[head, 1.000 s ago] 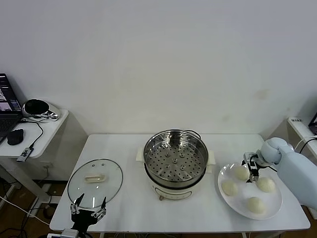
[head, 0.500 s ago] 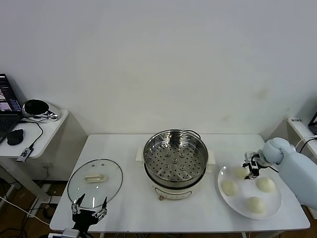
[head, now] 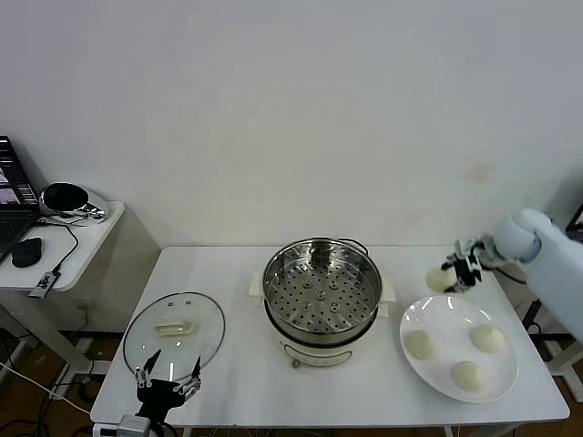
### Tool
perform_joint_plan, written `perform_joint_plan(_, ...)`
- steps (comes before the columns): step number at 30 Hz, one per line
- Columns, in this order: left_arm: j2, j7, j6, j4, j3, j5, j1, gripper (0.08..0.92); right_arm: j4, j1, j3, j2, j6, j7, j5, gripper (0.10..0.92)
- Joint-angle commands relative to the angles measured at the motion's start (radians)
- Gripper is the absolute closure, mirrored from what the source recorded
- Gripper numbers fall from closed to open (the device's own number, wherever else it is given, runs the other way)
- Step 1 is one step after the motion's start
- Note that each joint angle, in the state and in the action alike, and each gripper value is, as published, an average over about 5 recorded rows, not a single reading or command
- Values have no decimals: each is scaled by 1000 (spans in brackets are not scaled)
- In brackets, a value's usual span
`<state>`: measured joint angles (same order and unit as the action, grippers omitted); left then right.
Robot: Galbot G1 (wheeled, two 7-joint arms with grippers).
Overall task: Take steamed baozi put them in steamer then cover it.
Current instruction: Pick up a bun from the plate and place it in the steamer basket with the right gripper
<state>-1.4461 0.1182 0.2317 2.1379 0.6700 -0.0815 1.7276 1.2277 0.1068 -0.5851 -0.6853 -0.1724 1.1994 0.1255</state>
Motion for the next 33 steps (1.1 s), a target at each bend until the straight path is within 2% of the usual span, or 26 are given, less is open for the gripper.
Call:
perform_joint_plan(1, 4, -6, 0, 23, 6, 4, 6, 177, -51, 335, -229, -197, 1, 86, -170, 474)
perform_joint_plan(3, 2, -8, -1, 29, 7, 5, 10, 177, -119, 358, -235, -267, 62, 105, -173, 475)
perform_joint_plan(9, -12, -10, -2, 41, 6, 11, 13, 177, -337, 364, -214, -464, 477, 156, -172, 482)
perform_joint_plan(16, -15, -6, -1, 38, 3, 19, 13, 177, -295, 326, -225, -507, 748, 167, -58, 479)
perform_joint_plan(20, -16, -5, -1, 34, 5, 20, 15, 177, -327, 300, -226, -536, 934, 169, -23, 475)
perform_joint_plan(23, -19, -5, 0, 35, 8, 19, 17, 177, -331, 287, -237, -548, 1001, 176, -7, 472)
perform_joint_plan(28, -25, -5, 1, 42, 8, 17, 18, 177, -286, 269, -277, -554, 1002, 190, 28, 466)
perform_joint_plan(33, -29, -7, 1, 39, 7, 16, 20, 177, -314, 249, -280, -588, 1003, 184, 155, 470)
